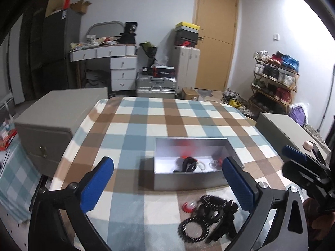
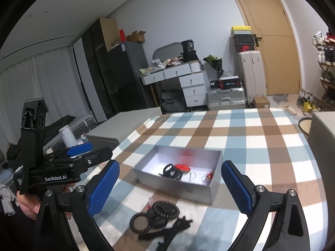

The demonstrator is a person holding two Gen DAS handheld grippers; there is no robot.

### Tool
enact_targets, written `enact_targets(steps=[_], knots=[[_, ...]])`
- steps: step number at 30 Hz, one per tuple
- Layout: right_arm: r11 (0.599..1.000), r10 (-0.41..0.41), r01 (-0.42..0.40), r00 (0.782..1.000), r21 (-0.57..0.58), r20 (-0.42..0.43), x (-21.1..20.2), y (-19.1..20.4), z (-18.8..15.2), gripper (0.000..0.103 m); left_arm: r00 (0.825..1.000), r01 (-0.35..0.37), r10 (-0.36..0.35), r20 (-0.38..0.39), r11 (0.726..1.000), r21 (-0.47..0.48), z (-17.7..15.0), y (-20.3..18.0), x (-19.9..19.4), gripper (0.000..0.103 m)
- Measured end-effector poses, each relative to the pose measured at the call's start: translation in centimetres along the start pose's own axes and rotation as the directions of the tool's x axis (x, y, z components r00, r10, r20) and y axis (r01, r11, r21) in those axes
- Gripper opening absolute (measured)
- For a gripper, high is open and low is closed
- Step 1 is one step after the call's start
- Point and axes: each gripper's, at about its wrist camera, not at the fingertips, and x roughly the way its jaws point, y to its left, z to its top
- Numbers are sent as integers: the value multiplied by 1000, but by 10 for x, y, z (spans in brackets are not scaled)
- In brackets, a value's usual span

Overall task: Organize jewelry
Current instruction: 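Lift both open tools away from the box, then reach the right tool to the pile and grasp a red item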

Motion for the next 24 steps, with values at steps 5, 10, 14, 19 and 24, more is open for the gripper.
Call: enact_targets(steps=[5,10,14,19,24], knots=[[1000,5,-5,999,2,-47,4,4,-15,102,999,-38,37,-4,998,-58,-21,17,-5,101],[999,26,-29,992,-22,-121,15,14,-25,102,998,-31,25,-57,993,-111,-45,36,-3,101],[996,35,-50,983,-80,-182,33,31,-29,102,993,-41,22,-112,985,-170,-64,52,-2,101],[986,50,-89,964,-140,-262,62,51,-32,94,988,-71,43,-148,979,-191,-78,63,-5,101],[983,65,-121,936,-142,-345,94,59,-36,75,988,-88,61,-142,977,-193,-85,73,-10,101]])
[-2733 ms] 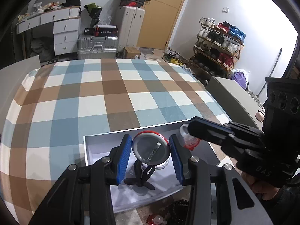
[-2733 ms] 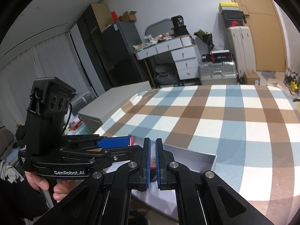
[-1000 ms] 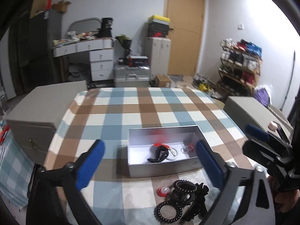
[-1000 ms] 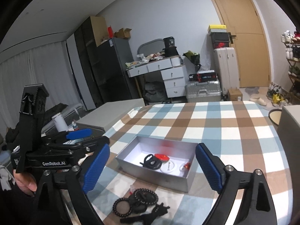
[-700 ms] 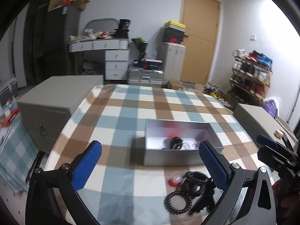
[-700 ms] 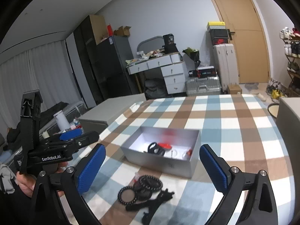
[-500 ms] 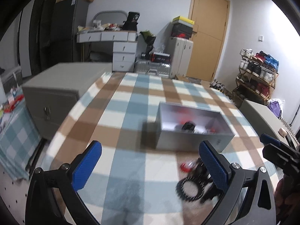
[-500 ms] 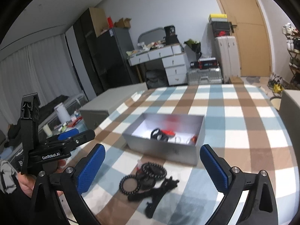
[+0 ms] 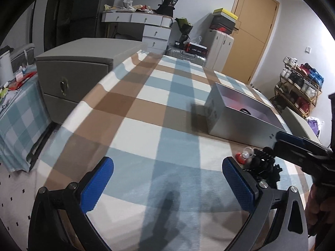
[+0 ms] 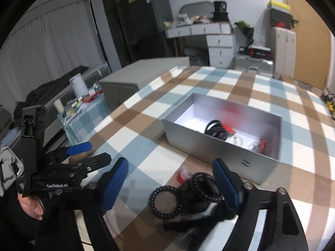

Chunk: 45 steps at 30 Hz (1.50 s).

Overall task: Organize jewelry
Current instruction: 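Reach the right tool to the pile and grasp a red item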

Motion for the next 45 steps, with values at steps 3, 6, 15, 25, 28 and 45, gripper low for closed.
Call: enact_targets(steps=[3,6,15,25,28,45], knots=[[1000,-4,2,999,-27,-44,14,5,1,65,1000,-10,10,5,1000,13,-1,5,1,101],[998,-21,17,996,-57,-83,25,8,3,55,1000,7,-7,-12,1000,-7,-3,10,2,101],[971,-168,133,970,-200,-174,50,21,5,18,1000,17,-18,-22,999,-30,-2,17,3,101],[953,-224,185,964,-242,-145,48,24,5,0,999,21,-22,-33,999,-42,-2,20,2,101],[968,-192,169,975,-186,-114,38,17,9,0,999,19,-21,-31,999,-43,-3,19,2,101],[962,-194,144,958,-233,-212,56,24,10,18,999,27,-29,-42,999,-40,-5,16,2,101]])
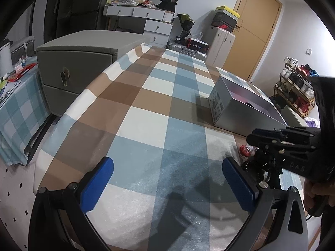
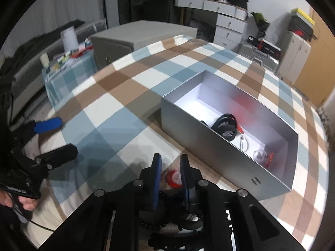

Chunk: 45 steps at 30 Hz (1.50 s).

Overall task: Organize jewelry
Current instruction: 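Grasp the black beaded bracelet with the left tool while the right tool holds the red item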

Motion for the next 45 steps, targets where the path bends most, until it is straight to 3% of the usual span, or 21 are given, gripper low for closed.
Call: enact_targets(steps=[6,8,13,18,20,25,28,30,32,33,37,41,43,45], knots=[[999,-39,38,999,-36,-20,4,5,0,15,1000,7,-7,-8,1000,-30,-1,6,1,101],[999,-32,31,999,-40,-9,1,5,0,0,1000,9,-10,-13,999,-33,-1,6,2,101],[1000,3,-4,998,18,63,-15,-3,-2,0,1000,17,-17,-13,1000,-20,-1,1,0,101],[991,49,-69,983,111,176,-44,-21,-8,0,999,40,-40,-26,999,33,-1,-15,0,101],[985,81,-108,978,135,192,-51,-28,-11,0,998,49,-47,-33,997,62,0,-23,1,101],[983,86,-117,974,140,210,-57,-32,-20,1,991,100,-89,-98,988,118,3,-44,14,101],[974,83,-133,963,184,258,-69,-44,-31,4,976,165,-134,-173,970,179,5,-63,27,101],[959,87,-162,948,232,306,-79,-57,-42,13,961,209,-157,-227,952,223,3,-75,36,101],[949,76,-172,938,263,338,-87,-67,-52,31,939,255,-172,-297,929,269,1,-87,46,101],[948,68,-169,936,271,346,-90,-70,-56,34,931,268,-168,-323,917,294,0,-93,51,101],[939,52,-169,931,300,360,-97,-82,-72,34,934,274,-140,-330,872,406,2,-111,57,101],[927,51,-180,930,329,365,-97,-90,-83,34,938,250,-96,-334,854,456,4,-118,66,101],[923,52,-187,927,337,372,-96,-93,-87,34,934,253,-89,-345,847,467,5,-119,68,96],[919,56,-195,924,342,378,-97,-94,-90,35,930,276,-103,-353,830,485,4,-121,66,83]])
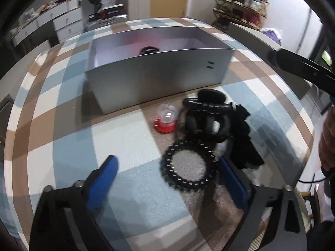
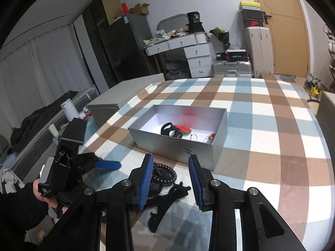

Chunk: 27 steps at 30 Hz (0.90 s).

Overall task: Organize jewelry
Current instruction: 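Grasp the black beaded bracelet with the left tool while the right tool holds the red item, then carry bracelet and red item into the grey box and open both tools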

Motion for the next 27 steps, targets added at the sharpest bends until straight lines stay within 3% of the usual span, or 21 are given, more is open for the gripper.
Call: enact_targets(steps=[2,5,6,10,12,17,22,27], knots=[[1000,5,-5,1000,2,-3,0,-1,0,35,1000,10,-9,-1,999,40,-1,-10,0,70],[1000,13,-13,1000,-8,-4,1,1,-1,35,1000,-7,7,-1,992,127,-3,-25,2,61],[1000,13,-13,1000,-11,-5,1,2,-1,35,1000,11,-11,-3,990,138,-1,-28,2,51],[1000,15,-15,1000,-27,-10,2,10,-1,35,1000,6,-5,-12,991,134,0,-28,2,43],[999,18,-19,1000,-38,-15,2,15,-2,35,1000,4,-3,-11,993,121,-1,-24,0,34],[998,18,-20,1000,-62,-22,2,26,-2,35,1000,1,-1,6,997,72,-12,-14,-12,32],[996,32,-36,999,-84,-43,11,38,4,35,997,8,-9,82,1000,9,-23,2,-37,32],[980,30,-59,988,-192,-152,41,64,8,35,989,1,12,148,996,-88,-33,23,-54,32]])
